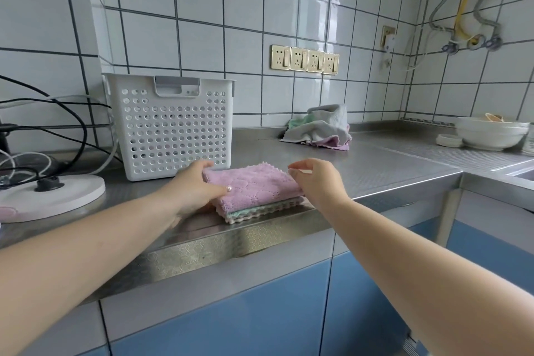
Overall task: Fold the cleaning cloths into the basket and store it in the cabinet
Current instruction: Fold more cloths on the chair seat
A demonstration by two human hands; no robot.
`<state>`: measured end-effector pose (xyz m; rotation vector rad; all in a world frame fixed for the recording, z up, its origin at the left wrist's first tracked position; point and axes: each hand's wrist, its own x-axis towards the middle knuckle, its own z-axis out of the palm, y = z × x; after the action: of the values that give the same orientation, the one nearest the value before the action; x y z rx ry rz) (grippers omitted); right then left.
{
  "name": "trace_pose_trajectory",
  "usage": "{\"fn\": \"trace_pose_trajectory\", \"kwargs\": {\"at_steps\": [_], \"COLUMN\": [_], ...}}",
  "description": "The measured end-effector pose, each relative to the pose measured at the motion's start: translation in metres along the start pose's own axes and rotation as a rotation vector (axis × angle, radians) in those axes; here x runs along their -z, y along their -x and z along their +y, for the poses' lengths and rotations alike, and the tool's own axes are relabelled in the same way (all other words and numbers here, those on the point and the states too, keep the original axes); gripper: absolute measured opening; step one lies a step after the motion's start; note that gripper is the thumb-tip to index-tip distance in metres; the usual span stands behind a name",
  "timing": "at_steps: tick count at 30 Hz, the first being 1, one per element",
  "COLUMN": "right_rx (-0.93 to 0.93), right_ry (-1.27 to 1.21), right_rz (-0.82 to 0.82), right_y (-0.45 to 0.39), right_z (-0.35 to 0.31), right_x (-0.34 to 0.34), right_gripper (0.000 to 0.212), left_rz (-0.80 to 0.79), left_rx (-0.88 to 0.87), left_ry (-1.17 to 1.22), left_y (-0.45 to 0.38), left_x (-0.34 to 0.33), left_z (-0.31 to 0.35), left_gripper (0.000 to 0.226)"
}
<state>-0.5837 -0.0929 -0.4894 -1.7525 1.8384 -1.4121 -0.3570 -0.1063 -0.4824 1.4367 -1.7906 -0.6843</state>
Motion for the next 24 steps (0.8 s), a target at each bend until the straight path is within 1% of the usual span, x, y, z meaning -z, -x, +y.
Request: {"fn": "trace_pose_trajectory", "kwargs": {"at_steps": [2,4,6,9,12,13,14,16,19,22,24], "right_rx": [0.064,0.107,0.11,0.099,0.082,0.054,0.047,-0.026,-0.149,-0.315,-0.408], "right_ry": [0.053,0.06,0.012,-0.026,-0.01,-0.001,-0.003,0.044,0.138,0.223,0.316], "right_rz": [0.052,0.063,0.069,0.071,0.08,0.095,0.099,0.134,0.207,0.296,0.354], "right_y": [0.003,0.009,0.016,0.03,0.047,0.059,0.064,0.089,0.132,0.186,0.218], "right_z": [0.003,0.008,0.012,0.019,0.032,0.045,0.051,0.08,0.13,0.185,0.216], "right_x": [0.007,0.015,0.023,0.041,0.063,0.079,0.086,0.116,0.161,0.214,0.243], "right_gripper": [0.011,0.009,0.008,0.005,0.006,0.007,0.007,0.007,0.008,0.008,0.009], "left_rz": [0.091,0.156,0.18,0.142,0.025,-0.038,-0.067,-0.171,-0.329,-0.5,-0.589], "left_rx": [-0.034,-0.131,-0.26,-0.418,-0.459,-0.459,-0.461,-0.449,-0.37,-0.308,-0.293], "left_ry": [-0.011,-0.033,-0.027,0.002,0.064,0.111,0.146,0.214,0.315,0.321,0.318], "left_y": [0.007,0.015,0.023,0.035,0.043,0.047,0.048,0.055,0.069,0.09,0.106], "left_x": [0.003,0.001,-0.006,-0.027,-0.057,-0.077,-0.085,-0.123,-0.182,-0.253,-0.296], "left_z": [0.003,0.009,0.02,0.041,0.061,0.068,0.072,0.08,0.084,0.083,0.082], "left_gripper": [0.068,0.059,0.044,0.018,0.011,0.013,0.015,0.017,0.014,0.006,0.008]}}
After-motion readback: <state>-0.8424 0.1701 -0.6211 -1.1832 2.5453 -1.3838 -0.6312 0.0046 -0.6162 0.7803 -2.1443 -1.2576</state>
